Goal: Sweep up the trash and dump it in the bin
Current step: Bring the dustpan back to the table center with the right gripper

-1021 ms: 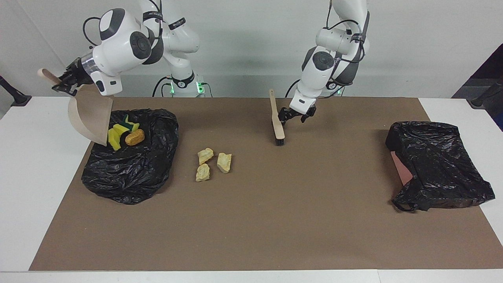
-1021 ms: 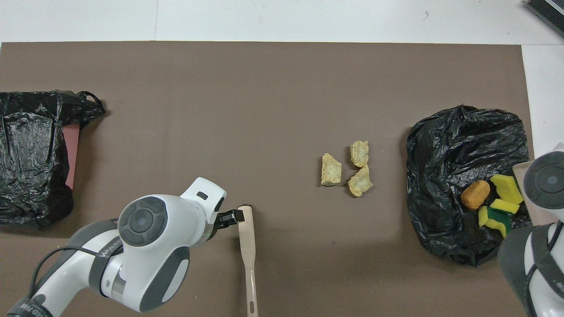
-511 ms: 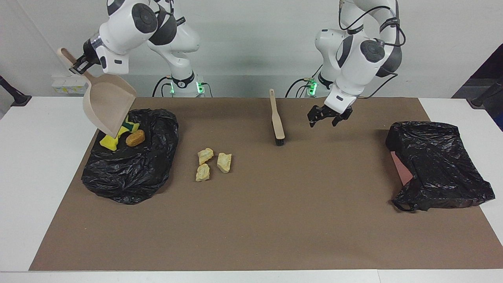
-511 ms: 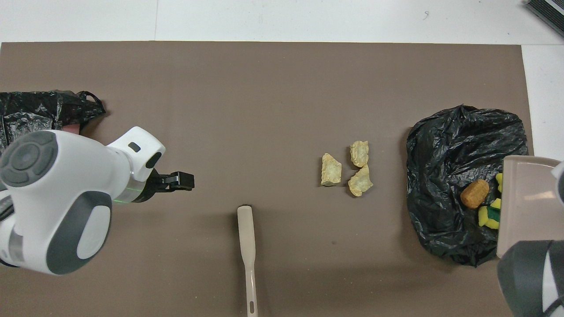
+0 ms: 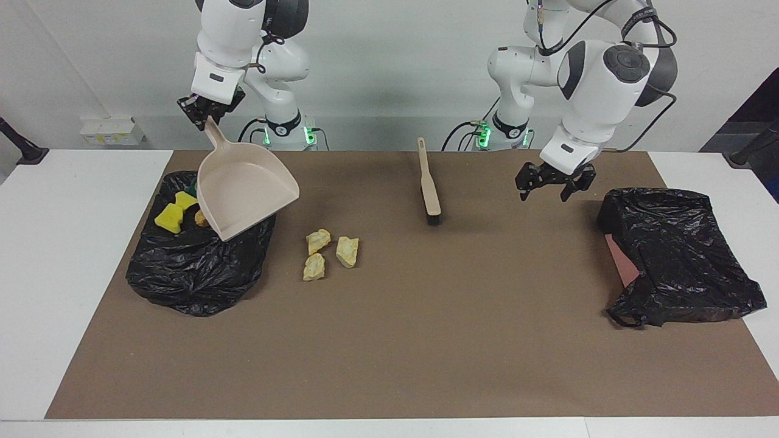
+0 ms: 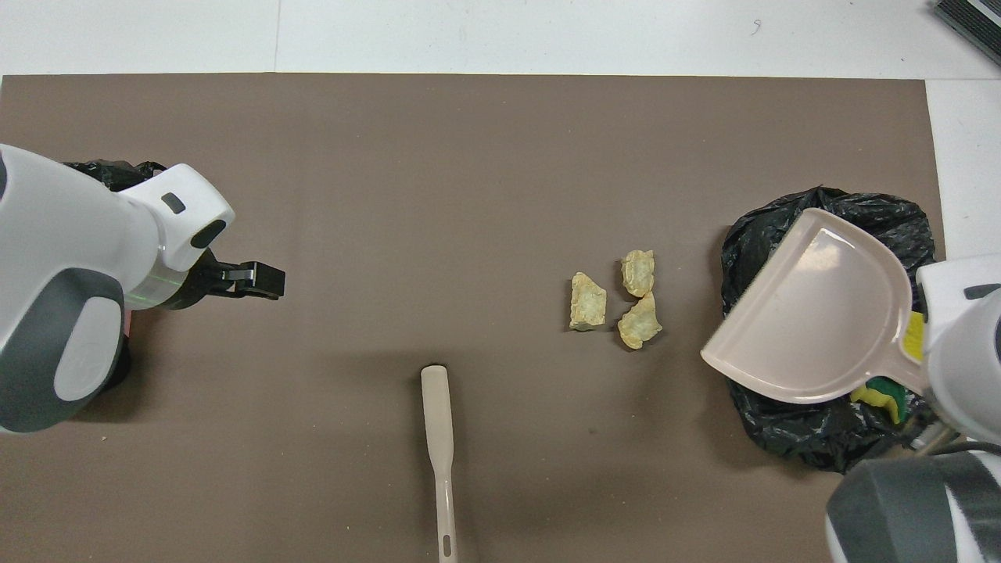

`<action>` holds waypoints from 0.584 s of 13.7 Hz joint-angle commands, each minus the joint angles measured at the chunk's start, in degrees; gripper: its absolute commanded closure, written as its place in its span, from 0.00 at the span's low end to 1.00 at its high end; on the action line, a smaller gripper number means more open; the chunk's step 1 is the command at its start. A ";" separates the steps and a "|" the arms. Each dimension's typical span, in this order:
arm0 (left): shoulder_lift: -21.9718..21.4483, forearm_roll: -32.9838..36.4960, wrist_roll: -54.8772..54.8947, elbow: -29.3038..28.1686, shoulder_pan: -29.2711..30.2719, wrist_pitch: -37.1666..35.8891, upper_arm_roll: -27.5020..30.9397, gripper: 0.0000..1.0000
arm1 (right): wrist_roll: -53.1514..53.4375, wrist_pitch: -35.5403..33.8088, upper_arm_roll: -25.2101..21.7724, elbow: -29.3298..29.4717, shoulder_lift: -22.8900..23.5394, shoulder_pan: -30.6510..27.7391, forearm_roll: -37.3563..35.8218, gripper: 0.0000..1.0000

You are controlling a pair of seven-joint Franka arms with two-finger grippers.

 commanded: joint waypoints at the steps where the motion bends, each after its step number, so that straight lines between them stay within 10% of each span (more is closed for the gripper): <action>1: 3.52 2.95 1.33 7.20 1.28 -5.26 -0.58 0.00 | 21.15 0.17 5.17 6.28 7.12 1.50 5.28 1.00; 8: 7.04 3.66 6.09 14.16 4.53 -6.00 -0.58 0.00 | 57.77 7.54 6.34 26.48 32.07 15.64 11.35 1.00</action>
